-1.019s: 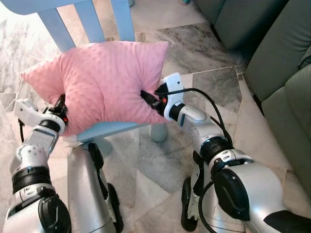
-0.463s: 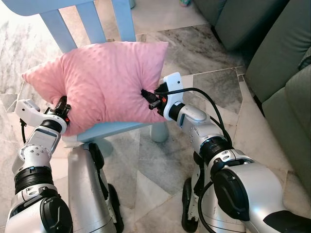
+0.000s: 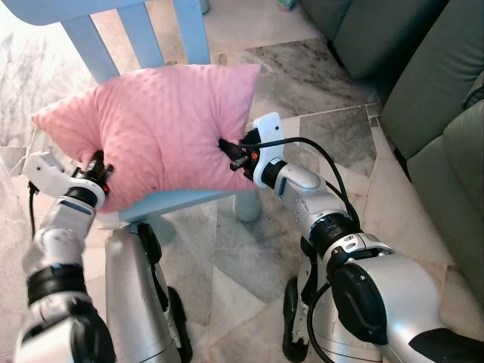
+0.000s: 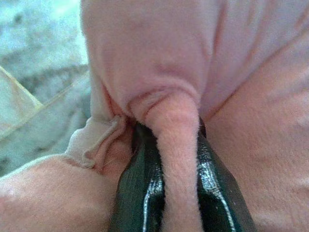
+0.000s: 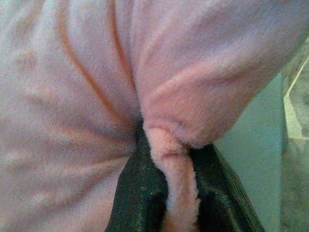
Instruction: Move the pillow to the sofa
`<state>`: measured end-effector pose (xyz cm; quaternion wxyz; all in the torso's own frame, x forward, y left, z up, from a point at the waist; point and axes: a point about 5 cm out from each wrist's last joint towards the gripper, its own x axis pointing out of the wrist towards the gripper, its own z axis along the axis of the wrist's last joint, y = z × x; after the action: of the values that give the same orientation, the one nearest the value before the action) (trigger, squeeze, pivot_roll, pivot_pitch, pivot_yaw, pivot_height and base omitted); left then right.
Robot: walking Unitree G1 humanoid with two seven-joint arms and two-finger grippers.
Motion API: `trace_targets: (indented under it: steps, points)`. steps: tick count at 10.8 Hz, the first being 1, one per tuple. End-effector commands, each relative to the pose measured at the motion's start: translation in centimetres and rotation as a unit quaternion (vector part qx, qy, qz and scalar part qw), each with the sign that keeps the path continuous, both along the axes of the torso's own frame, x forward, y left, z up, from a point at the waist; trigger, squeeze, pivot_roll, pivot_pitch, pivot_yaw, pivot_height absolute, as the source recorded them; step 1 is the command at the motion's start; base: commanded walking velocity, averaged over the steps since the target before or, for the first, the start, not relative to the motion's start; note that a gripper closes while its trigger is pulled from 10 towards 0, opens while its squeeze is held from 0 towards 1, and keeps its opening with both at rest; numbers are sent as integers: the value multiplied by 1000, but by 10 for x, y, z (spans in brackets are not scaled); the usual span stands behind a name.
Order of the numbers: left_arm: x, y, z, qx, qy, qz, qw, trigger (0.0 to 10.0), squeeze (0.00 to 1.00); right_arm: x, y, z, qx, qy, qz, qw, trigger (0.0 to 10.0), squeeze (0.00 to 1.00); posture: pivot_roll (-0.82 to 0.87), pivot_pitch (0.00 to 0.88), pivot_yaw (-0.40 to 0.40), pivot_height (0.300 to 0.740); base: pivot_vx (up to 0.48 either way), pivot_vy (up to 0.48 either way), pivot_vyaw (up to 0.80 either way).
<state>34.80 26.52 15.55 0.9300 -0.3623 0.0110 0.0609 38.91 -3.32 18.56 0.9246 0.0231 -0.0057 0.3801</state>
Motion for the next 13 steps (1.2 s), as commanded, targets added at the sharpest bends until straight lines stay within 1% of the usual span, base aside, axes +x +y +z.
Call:
trace_targets:
  steps: [1, 2, 3, 4, 5, 7, 8, 9, 10, 11, 12, 13]
  points:
    - [-5, -14, -17, 29, 40, -25, 998, 0, 0, -2, 6, 2, 2, -11, 6, 1000, 0, 0, -32, 354, 27, 408, 0, 0, 0]
    - [-6, -16, -11, 56, 22, -39, 997, 0, 0, 0, 4, 5, 6, -15, 4, 1000, 0, 0, -34, 332, 25, 408, 0, 0, 0]
    - [-15, -26, 0, 98, -13, -66, 993, 0, 0, 3, -3, 16, 21, -27, 5, 999, 0, 0, -41, 281, 27, 408, 0, 0, 0]
    - [-24, -30, -3, 112, -18, -63, 991, 0, 0, 3, -9, 16, 20, -34, 3, 999, 0, 0, -51, 233, 32, 408, 0, 0, 0]
    - [-37, -31, -10, 138, -17, -38, 990, 0, 0, 1, -15, 10, 18, -47, -1, 999, 0, 0, -60, 164, 45, 408, 0, 0, 0]
    - [-46, -26, -16, 153, -20, 9, 988, 0, 0, -4, -20, 4, 1, -75, 6, 997, 0, 0, -74, 105, 59, 408, 0, 0, 0]
    - [-55, -28, -20, 162, -20, 32, 986, 0, 0, -7, -26, -4, -15, -83, 3, 996, 0, 0, -84, 64, 70, 408, 0, 0, 0]
    - [-62, -31, -23, 170, -18, 36, 985, 0, 0, -12, -30, -10, -18, -94, -5, 995, 0, 0, -94, 21, 78, 408, 0, 0, 0]
    - [-64, -32, -25, 172, -18, 39, 984, 0, 0, -15, -33, -13, -14, -105, -26, 994, 0, 0, -95, 7, 77, 408, 0, 0, 0]
    - [-67, -36, -27, 174, -14, 33, 984, 0, 0, -21, -34, -16, -13, -122, -42, 992, 0, 0, -101, 0, 78, 408, 0, 0, 0]
    - [-75, -44, -33, 175, -12, 29, 984, 0, 0, -28, -40, -22, -4, -130, -79, 988, 0, 0, -106, 0, 80, 408, 0, 0, 0]
    - [-83, -50, -36, 177, -11, 31, 984, 0, 0, -33, -45, -23, -6, -143, -100, 985, 0, 0, -107, 0, 78, 408, 0, 0, 0]
